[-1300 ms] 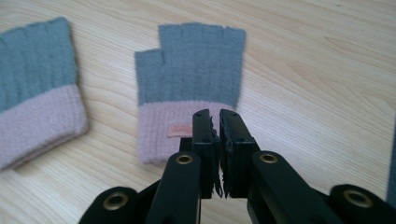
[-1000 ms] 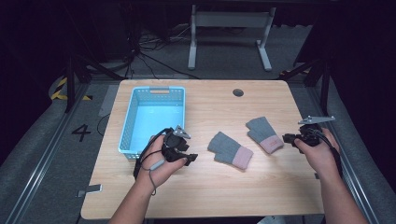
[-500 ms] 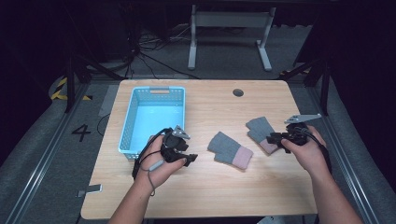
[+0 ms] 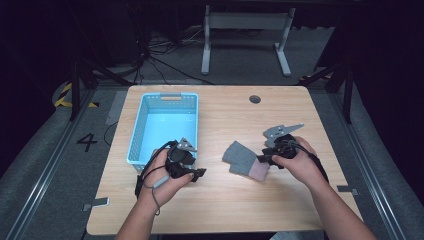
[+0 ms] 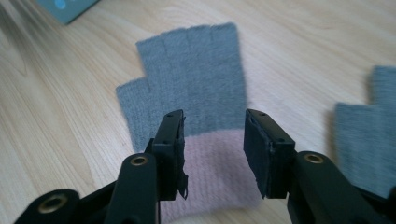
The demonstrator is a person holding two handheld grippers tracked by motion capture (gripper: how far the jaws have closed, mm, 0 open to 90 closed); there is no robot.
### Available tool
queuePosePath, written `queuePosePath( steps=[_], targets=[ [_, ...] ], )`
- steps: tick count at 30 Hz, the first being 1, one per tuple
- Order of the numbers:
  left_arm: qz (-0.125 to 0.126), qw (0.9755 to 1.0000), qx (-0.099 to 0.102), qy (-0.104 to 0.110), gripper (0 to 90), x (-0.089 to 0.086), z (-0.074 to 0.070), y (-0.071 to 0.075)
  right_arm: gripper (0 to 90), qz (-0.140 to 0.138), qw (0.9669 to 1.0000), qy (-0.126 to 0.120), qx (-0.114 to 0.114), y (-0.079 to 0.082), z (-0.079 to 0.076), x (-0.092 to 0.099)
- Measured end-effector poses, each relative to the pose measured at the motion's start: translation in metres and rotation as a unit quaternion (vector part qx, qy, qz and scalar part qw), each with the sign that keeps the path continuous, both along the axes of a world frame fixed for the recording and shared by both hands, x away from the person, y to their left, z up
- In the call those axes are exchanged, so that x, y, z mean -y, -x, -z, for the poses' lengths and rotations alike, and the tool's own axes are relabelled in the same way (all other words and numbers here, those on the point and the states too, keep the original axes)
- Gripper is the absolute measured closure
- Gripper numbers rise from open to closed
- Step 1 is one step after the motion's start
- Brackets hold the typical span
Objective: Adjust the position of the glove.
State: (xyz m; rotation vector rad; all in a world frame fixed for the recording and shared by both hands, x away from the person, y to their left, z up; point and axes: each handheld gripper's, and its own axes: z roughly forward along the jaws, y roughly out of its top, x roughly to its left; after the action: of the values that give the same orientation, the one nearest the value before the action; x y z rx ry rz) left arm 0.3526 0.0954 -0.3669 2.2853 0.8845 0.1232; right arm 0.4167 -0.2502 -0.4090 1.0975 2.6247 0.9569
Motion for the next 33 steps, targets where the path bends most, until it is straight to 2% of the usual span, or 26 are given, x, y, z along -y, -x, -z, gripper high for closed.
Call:
queuePosePath(
  steps=[7,9,11,13,16,19,27,30,33],
  targets=[
    [-0.001,1.0,-0.004,-0.002,47.0,-0.003,0.001,0.003,56.6,-0.024,0.9995,0.02,-0.007,-0.005,0.016,-0.017],
    [0.0,1.0,-0.006,-0.004,46.7,-0.004,0.001,0.003,56.0,-0.023,0.9993,0.027,-0.007,-0.006,0.018,-0.021],
    [0.0,1.0,-0.006,-0.005,46.6,-0.003,0.002,0.003,56.1,-0.021,0.9988,0.043,-0.003,-0.007,0.022,-0.023],
    [0.001,1.0,-0.005,-0.005,46.6,-0.003,0.002,0.003,57.1,-0.024,0.9987,0.046,0.005,-0.007,0.026,-0.025],
    [0.002,1.0,-0.006,-0.005,46.5,-0.002,0.002,0.003,60.2,-0.024,0.9976,0.064,0.014,-0.006,0.031,-0.031],
    [0.001,1.0,-0.005,-0.004,46.6,-0.002,0.002,0.002,62.9,-0.02,0.9967,0.077,0.017,-0.005,0.031,-0.034],
    [0.002,1.0,-0.005,-0.003,46.5,-0.002,0.003,0.002,81.7,-0.025,0.9971,0.071,0.013,-0.008,0.031,-0.032],
    [0.002,1.0,-0.005,-0.002,46.5,-0.002,0.003,0.002,85.3,-0.028,0.9969,0.072,0.018,-0.008,0.031,-0.033],
    [0.003,1.0,-0.004,-0.001,46.5,-0.002,0.003,0.002,87.1,-0.03,0.9975,0.062,0.014,-0.009,0.029,-0.03]
  ],
)
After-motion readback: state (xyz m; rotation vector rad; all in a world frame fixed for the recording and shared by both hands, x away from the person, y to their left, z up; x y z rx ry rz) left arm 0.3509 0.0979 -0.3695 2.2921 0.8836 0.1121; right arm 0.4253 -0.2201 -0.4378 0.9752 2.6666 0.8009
